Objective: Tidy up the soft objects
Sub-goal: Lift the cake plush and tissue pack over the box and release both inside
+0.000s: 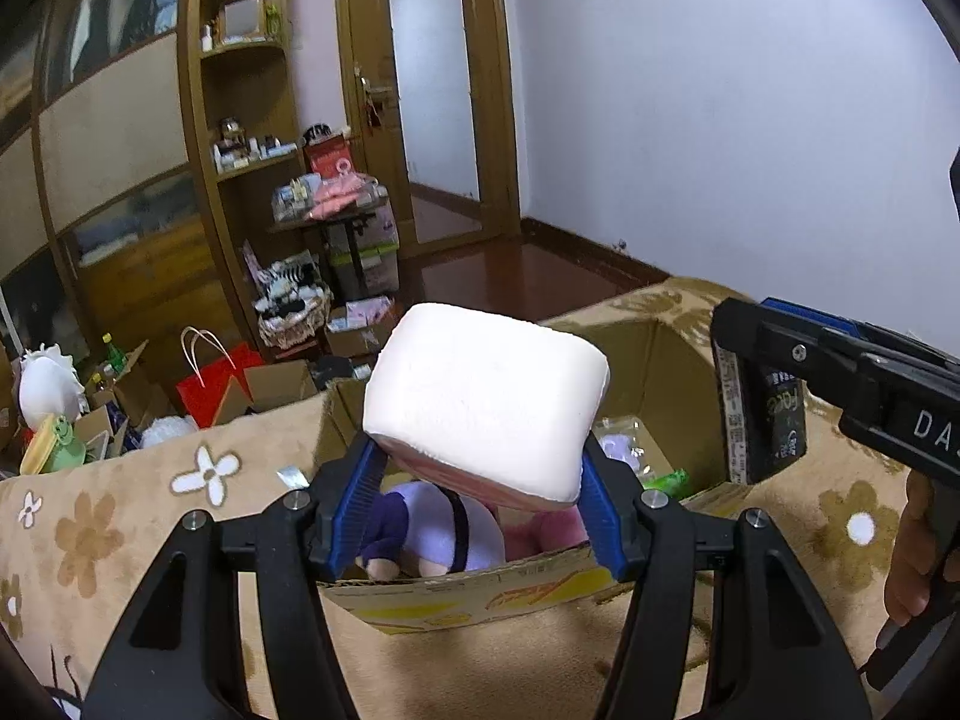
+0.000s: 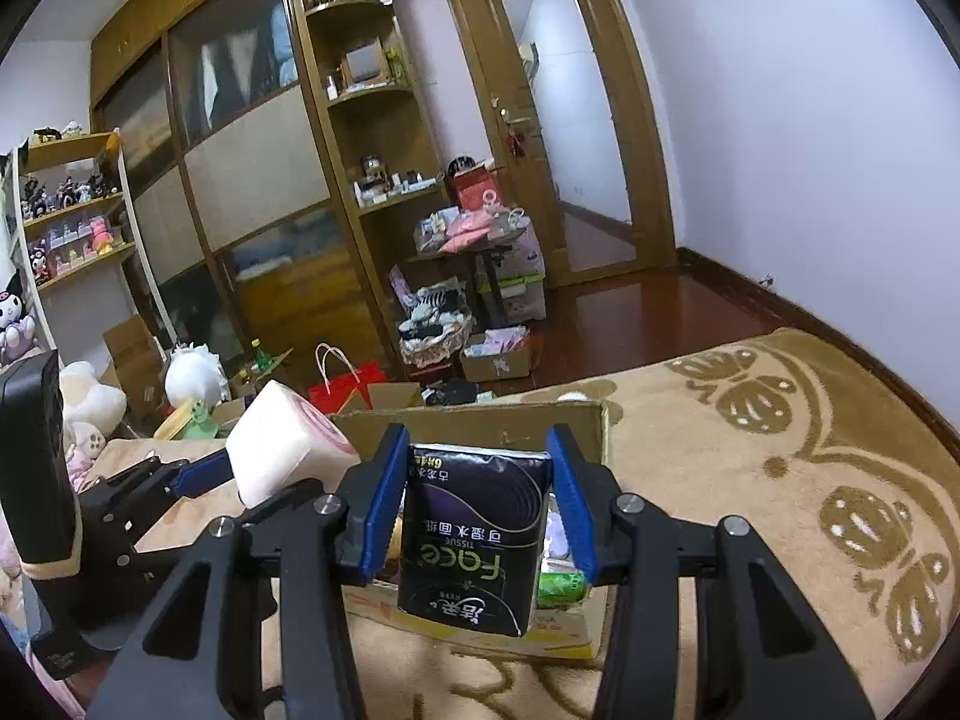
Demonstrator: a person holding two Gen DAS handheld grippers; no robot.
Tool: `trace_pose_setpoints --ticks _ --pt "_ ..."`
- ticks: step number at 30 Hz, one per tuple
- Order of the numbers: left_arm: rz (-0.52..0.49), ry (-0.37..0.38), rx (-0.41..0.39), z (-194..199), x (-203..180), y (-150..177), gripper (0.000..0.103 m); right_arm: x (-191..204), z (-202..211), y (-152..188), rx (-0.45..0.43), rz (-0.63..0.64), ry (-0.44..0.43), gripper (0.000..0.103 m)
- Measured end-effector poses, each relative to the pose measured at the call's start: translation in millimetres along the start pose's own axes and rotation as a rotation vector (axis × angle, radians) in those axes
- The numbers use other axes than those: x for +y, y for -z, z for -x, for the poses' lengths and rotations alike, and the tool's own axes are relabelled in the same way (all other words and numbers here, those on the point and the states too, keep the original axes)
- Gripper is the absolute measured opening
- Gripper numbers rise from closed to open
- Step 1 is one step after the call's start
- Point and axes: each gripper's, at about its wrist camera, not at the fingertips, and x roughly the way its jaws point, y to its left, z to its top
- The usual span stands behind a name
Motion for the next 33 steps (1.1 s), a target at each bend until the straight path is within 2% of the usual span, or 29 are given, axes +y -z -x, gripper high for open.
trace_pose_setpoints --ticks 5,12,19,21,25,27,33 --pt "0.001 0.036 0.051 -13 -1 6 0.059 -4 -15 4 0.021 -0.015 -0.017 0.05" --pt "-0.015 0.026 0.086 -24 -3 10 0.062 -4 -28 11 0.04 -0.02 -0.023 0.051" --pt "-0.003 0.019 0.088 -27 -1 9 0.069 -4 -36 14 0.061 -0.041 -0.034 0.052" --pt "0.004 0.014 0.089 -28 2 7 0.073 -5 -38 16 0.062 -0.047 -0.038 0.065" --pt "0.02 0.013 0.054 -22 7 4 0.082 -10 -42 21 0.076 -0.088 -0.037 0.071" --pt "0.034 0.005 0.042 -19 10 2 0.084 -11 -41 20 0.073 -0.092 -0.034 0.08" --pt "0.068 -0.016 0.052 -9 24 3 0.085 -8 -27 15 0.049 -0.09 -0.021 0.092"
